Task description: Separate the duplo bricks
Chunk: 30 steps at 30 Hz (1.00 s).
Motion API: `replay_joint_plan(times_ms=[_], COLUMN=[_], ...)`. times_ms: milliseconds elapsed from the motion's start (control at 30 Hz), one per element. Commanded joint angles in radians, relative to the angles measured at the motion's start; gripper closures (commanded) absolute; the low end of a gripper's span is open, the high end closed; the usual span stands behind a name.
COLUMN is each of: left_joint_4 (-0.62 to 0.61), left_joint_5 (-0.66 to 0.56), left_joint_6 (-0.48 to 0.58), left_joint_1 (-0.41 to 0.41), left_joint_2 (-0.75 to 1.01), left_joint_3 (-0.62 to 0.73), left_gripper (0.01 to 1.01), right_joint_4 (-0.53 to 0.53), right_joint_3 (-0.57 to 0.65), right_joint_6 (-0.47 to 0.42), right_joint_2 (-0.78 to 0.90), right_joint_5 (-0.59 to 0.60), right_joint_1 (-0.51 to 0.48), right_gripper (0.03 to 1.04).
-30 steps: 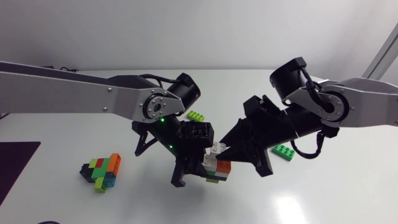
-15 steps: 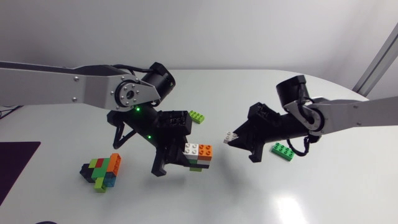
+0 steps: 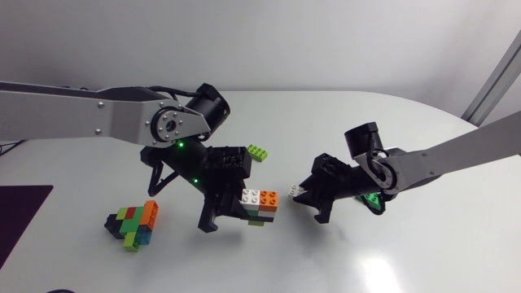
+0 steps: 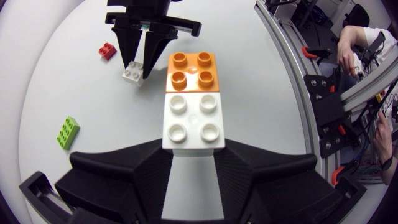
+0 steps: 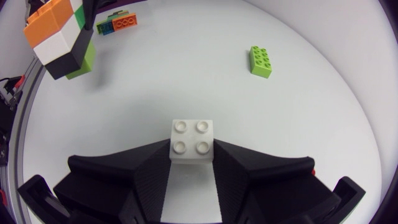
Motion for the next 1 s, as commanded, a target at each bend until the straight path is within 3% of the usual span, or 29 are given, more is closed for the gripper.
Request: replay_joint_plan(times_ms=[0, 200, 300, 367, 400, 700, 967], left_joint_4=[0.007, 0.012, 0.012, 0.012, 0.012, 0.014, 0.015], left_joint_5=[0.005, 0.005, 0.005, 0.005, 0.005, 0.005, -0.002], left_joint_6=[0.006, 0.002, 0.002, 0.002, 0.002, 0.002, 0.002], left_joint_1=[-0.014, -0.020, -0.020, -0.020, -0.020, -0.032, -0.045], left_joint_2=[0.003, 0.009, 0.012, 0.012, 0.015, 0.035, 0.039], left_joint_3=[-0.016, -0.018, -0.016, -0.015, -0.015, -0.010, -0.006], left_gripper=[0.675, 0.675, 0.675, 0.675, 0.675, 0.675, 0.675], right_joint_4=[0.031, 0.079, 0.068, 0.054, 0.039, -0.245, -0.375], right_joint_3=[-0.033, -0.045, -0.045, -0.052, -0.052, -0.016, -0.001], right_joint_6=[0.003, 0.003, 0.002, 0.003, 0.003, -0.003, -0.001], right_joint_2=[0.051, 0.086, 0.074, 0.036, 0.011, -0.297, -0.394], right_joint_5=[0.012, 0.043, 0.045, 0.045, 0.043, -0.112, -0.170], right_joint_1=[0.022, 0.053, 0.053, 0.051, 0.046, -0.015, 0.069], right_gripper=[0.76, 0.72, 0.41, 0.11, 0.07, 0.07, 0.07])
